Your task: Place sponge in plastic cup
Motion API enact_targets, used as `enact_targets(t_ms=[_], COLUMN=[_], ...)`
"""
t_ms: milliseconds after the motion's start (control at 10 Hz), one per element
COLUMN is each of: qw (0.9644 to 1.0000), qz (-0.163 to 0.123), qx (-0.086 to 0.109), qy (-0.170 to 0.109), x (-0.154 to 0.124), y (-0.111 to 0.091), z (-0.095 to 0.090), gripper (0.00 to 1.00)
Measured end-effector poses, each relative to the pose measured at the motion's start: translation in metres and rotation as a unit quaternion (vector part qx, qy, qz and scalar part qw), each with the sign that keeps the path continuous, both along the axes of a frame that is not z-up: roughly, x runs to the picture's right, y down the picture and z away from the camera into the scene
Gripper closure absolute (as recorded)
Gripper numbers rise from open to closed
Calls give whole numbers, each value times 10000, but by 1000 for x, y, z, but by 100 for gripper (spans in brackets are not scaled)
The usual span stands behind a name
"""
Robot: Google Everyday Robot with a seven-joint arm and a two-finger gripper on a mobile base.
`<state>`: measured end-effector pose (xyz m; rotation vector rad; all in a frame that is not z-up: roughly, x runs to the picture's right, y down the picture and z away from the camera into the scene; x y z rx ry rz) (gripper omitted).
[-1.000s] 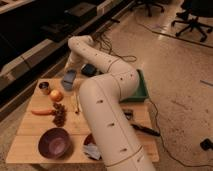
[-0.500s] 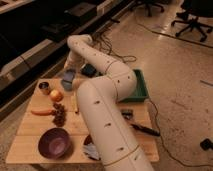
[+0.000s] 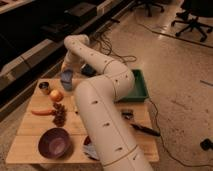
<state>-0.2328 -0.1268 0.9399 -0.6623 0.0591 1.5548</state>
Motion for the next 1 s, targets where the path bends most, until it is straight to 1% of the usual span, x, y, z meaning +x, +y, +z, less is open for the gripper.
enact_targets(t_ms=[200,300,500,700,900,1000], qw=[10000,9999,9998,9998,9999,9999], qz=[-7,-1,0,-16,-53,-73], qx=[-81,-158,-207,-196,-127,-105], qy=[39,58,67,71,70,65], x=[-1,-2,-4,-7,-11,-13], y=[3,5,7,5,7,11], z=[7,11,15,15,12,10], gripper=[100,100,100,100,100,100])
